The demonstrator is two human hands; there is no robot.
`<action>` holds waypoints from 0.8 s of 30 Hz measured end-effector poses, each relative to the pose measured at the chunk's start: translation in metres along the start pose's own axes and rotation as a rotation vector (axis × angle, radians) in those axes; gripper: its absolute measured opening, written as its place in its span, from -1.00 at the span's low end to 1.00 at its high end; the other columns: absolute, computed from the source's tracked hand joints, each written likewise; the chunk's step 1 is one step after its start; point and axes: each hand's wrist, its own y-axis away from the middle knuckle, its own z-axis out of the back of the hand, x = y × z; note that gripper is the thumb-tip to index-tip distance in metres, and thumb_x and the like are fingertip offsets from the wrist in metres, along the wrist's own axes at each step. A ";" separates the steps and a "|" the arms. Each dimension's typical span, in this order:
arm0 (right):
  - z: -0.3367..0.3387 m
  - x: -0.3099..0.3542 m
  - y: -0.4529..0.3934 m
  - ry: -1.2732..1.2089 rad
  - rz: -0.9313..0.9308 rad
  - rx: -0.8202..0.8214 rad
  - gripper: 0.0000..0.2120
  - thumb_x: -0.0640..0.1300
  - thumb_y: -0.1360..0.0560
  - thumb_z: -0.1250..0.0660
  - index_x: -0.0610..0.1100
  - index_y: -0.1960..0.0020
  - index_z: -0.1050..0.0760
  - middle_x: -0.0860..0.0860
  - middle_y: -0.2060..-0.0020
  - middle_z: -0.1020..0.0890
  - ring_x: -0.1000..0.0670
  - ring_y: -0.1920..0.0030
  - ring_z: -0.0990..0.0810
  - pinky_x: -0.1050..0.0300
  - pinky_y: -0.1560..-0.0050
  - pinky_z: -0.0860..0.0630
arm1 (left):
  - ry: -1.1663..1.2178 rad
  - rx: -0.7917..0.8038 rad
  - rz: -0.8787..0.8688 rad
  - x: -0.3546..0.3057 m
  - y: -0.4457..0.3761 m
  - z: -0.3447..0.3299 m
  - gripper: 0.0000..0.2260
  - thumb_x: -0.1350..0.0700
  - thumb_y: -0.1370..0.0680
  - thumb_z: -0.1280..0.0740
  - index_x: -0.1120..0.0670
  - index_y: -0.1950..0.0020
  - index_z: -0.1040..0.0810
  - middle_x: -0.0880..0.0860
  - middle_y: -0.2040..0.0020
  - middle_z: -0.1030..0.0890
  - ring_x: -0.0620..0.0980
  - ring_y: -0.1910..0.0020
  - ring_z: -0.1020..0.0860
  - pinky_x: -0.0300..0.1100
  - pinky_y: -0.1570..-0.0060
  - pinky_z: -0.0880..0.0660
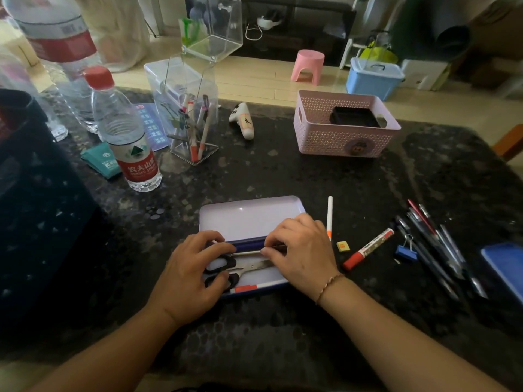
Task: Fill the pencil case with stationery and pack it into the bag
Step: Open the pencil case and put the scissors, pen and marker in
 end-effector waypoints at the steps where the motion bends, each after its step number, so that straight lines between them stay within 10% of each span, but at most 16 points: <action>1: 0.003 -0.001 0.001 0.000 -0.021 -0.014 -0.84 0.14 -0.43 -0.38 0.07 0.14 -0.61 0.18 0.20 -0.61 0.10 0.08 -0.45 0.11 0.09 -0.41 | 0.000 0.000 -0.005 0.001 0.000 0.000 -0.65 -0.11 -0.41 -0.26 -0.11 -0.18 -0.54 -0.17 -0.19 -0.43 -0.11 -0.16 -0.44 0.05 -0.17 -0.46; 13: 0.062 -0.091 0.044 0.092 -0.160 -0.282 -0.93 -0.10 -0.41 -0.37 -0.06 0.12 -0.61 0.03 0.20 -0.62 -0.04 0.15 -0.53 0.13 0.12 -0.45 | 0.022 -0.052 -0.041 0.001 -0.004 -0.001 -0.54 -0.09 -0.28 -0.28 -0.06 -0.17 -0.44 -0.09 -0.10 -0.47 -0.06 -0.09 -0.46 -0.09 -0.06 -0.40; 18: 0.077 -0.152 0.086 0.339 -0.676 0.010 -0.72 0.20 -0.50 -0.22 0.01 -0.02 -0.47 0.04 0.09 -0.55 -0.01 0.10 -0.57 0.02 0.16 -0.57 | 0.024 -0.036 -0.040 -0.006 -0.004 0.001 -0.56 -0.12 -0.28 -0.27 -0.30 -0.14 -0.30 -0.12 -0.08 -0.44 -0.14 -0.06 -0.40 -0.09 -0.04 -0.39; 24: 0.067 -0.144 0.089 0.392 -0.724 0.038 -0.69 0.26 -0.47 -0.23 0.01 0.03 -0.44 0.05 0.16 -0.52 0.03 0.17 -0.55 0.07 0.19 -0.58 | 0.028 -0.044 -0.024 -0.006 -0.003 0.001 -0.56 -0.08 -0.28 -0.27 -0.23 -0.15 -0.33 -0.13 -0.08 -0.45 -0.12 -0.07 -0.44 -0.13 -0.06 -0.39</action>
